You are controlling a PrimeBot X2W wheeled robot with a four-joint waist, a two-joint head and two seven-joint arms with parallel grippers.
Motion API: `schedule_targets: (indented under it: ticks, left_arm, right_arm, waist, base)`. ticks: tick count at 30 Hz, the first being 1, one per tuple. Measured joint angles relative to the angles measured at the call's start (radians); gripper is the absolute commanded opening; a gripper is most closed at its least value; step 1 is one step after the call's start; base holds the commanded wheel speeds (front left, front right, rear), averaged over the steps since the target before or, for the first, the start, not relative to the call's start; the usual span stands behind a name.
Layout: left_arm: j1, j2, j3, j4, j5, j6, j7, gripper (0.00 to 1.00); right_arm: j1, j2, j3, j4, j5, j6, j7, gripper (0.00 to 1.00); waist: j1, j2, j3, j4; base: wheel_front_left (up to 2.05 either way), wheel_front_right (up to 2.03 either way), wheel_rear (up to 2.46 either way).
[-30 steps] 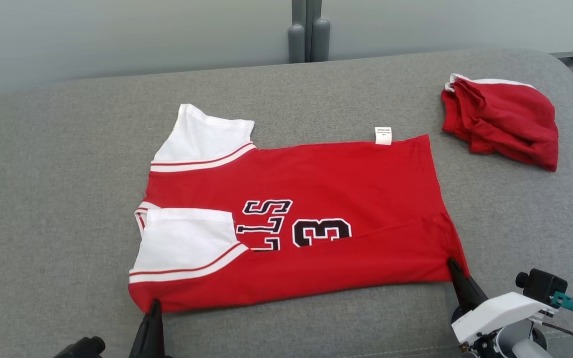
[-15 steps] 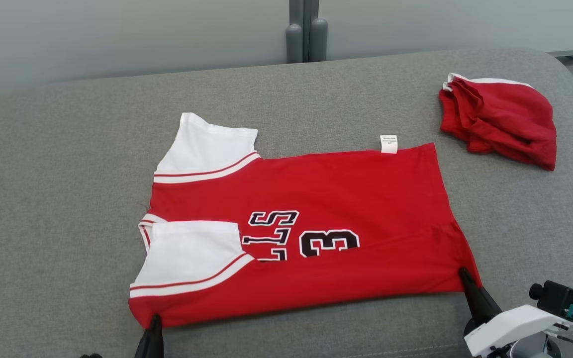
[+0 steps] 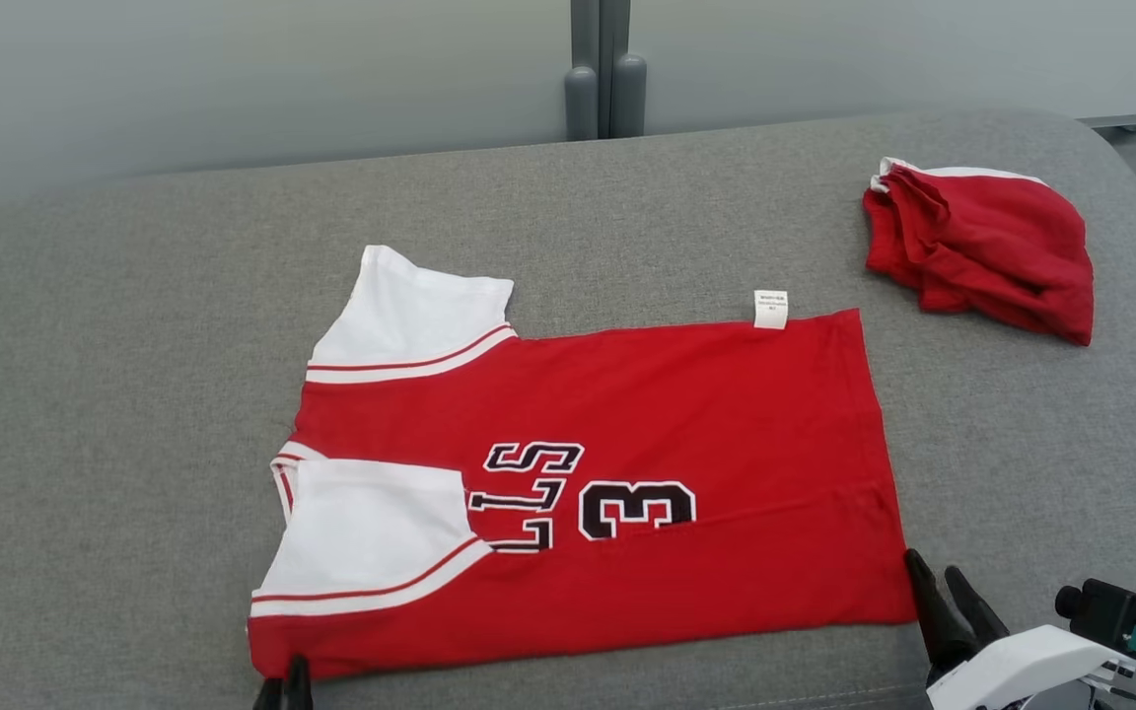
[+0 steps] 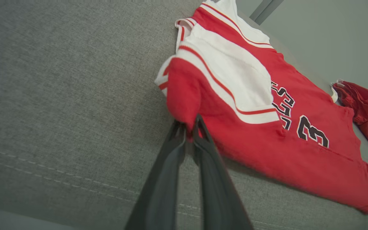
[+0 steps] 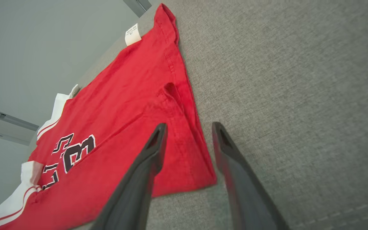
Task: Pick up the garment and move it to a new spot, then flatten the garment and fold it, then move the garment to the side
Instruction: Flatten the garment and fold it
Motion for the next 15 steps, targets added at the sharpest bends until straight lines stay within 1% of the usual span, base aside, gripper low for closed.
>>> schedule_targets:
  ticks: [4,11,15]
  left_arm:
    - [0.001,0.008,0.024,0.001,0.001,0.011,0.000,1.00]
    - [0.000,0.038,0.063,-0.019,0.014,0.022,-0.001,1.00]
    - [-0.019,0.074,0.059,-0.061,0.066,0.026,-0.001,1.00]
  right_arm:
    - [0.024,-0.012,-0.013,0.007,0.000,-0.016,0.000,1.00]
    - [0.033,-0.065,-0.037,0.001,-0.022,-0.044,0.000,1.00]
    - [-0.013,-0.089,-0.035,-0.038,-0.061,-0.044,0.000,1.00]
  waist:
    - [0.0000,0.0000,-0.002,-0.001]
    - [0.0000,0.0000,0.001,-0.002]
    - [0.0000,0.0000,0.007,-0.003]
  base:
    - [0.00,0.00,0.00]
    - [0.00,0.00,0.00]
    - [0.00,0.00,0.00]
